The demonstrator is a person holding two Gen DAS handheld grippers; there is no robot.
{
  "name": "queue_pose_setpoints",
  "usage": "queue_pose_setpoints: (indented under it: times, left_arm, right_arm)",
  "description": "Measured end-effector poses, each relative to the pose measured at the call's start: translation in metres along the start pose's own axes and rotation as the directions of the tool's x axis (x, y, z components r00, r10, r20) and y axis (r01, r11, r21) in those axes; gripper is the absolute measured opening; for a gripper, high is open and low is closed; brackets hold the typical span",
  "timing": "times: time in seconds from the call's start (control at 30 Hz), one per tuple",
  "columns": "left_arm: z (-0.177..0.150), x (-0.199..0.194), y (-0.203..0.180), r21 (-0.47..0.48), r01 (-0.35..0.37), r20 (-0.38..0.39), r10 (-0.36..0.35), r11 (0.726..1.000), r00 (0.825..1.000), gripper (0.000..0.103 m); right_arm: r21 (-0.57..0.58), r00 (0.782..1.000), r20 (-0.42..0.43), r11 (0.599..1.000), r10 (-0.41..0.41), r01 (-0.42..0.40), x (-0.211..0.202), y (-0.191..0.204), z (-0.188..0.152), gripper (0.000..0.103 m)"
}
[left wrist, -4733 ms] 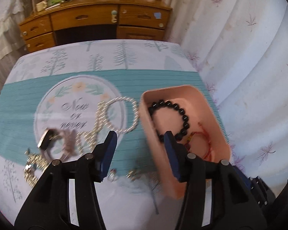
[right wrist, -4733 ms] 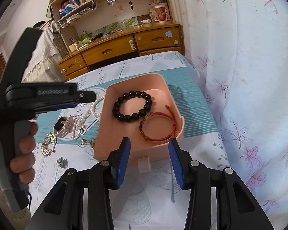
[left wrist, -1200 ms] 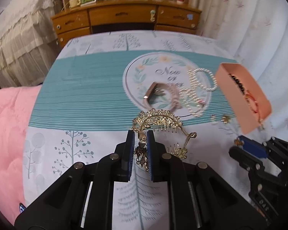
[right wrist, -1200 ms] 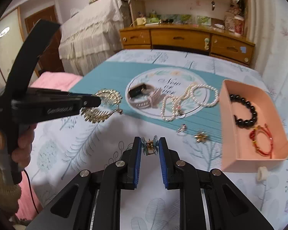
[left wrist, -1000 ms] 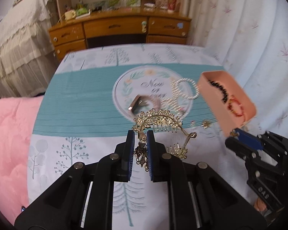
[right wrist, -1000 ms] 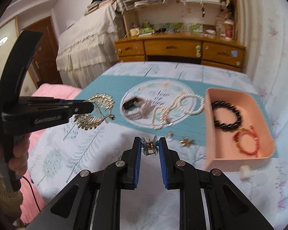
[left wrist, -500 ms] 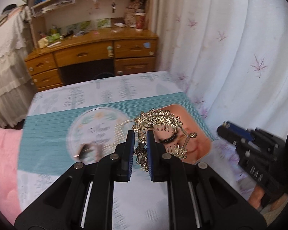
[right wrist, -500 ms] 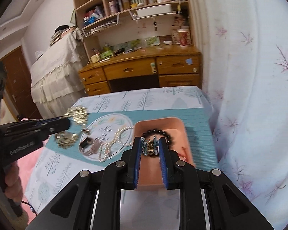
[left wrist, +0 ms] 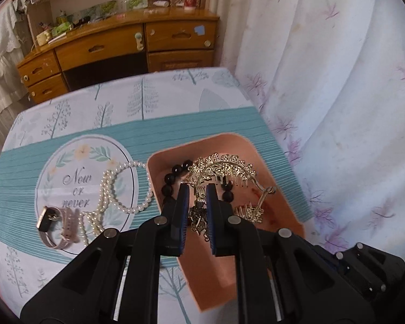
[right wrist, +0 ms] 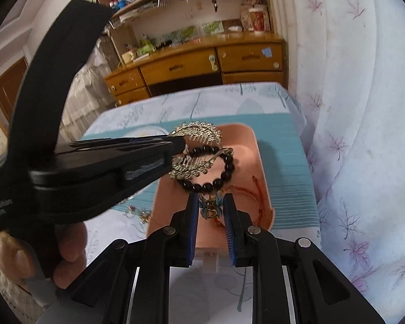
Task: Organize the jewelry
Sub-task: 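Carry the brooch and earring into the peach box and release them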
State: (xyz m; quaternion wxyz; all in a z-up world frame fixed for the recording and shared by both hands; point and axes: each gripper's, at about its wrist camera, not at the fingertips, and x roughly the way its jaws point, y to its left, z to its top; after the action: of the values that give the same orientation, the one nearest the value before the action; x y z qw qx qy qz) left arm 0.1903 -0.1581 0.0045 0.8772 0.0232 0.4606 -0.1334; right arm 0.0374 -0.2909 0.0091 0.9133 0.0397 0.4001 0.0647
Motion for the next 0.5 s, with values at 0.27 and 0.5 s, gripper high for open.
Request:
queue_pose_setpoints:
  times: [0.27, 0.5]
  left_arm:
    - [-0.008, 0.018, 0.011, -0.002, -0.022, 0.026, 0.023, 1.000, 0.999, 0.010]
    - [-0.014, 0.003, 0.020, -0.010, -0.007, 0.043, 0.007, 1.000, 0.999, 0.033]
  right_arm:
    - [-0.004, 0.997, -0.071, 1.000, -0.022, 0.021, 0.041, 0.003, -0.005, 0.022]
    - [0.005, 0.998, -0.063, 1.000, -0.023, 0.024, 0.046, 0.006, -0.012, 0.041]
